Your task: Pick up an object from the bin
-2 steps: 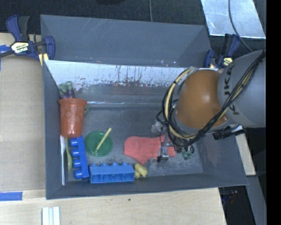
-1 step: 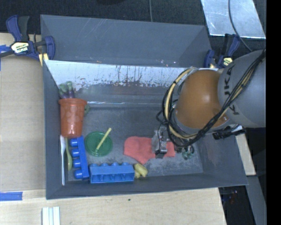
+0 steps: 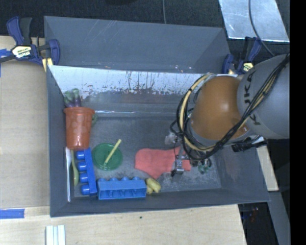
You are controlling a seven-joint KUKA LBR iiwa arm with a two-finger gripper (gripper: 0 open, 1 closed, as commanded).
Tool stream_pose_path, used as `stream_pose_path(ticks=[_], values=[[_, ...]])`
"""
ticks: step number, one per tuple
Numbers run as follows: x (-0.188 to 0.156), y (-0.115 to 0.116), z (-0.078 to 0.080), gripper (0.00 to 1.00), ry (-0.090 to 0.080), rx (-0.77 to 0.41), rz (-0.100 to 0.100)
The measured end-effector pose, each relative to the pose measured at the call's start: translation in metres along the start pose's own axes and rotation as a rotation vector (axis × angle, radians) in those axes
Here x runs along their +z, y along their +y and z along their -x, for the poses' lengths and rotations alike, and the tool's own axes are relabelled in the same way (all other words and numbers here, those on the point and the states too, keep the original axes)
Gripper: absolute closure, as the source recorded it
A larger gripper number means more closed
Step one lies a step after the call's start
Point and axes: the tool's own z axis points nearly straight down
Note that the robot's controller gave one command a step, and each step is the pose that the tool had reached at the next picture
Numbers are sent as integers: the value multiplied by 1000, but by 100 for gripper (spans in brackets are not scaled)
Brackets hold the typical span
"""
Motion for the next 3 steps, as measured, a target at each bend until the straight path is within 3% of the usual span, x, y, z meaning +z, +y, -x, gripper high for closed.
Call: stream_pose_path(ticks=[1, 2, 3], values=[[0, 0, 0, 100, 0, 0, 0], [0, 0, 0, 0, 0, 0, 0], [0, 0, 0, 100, 0, 0, 0]])
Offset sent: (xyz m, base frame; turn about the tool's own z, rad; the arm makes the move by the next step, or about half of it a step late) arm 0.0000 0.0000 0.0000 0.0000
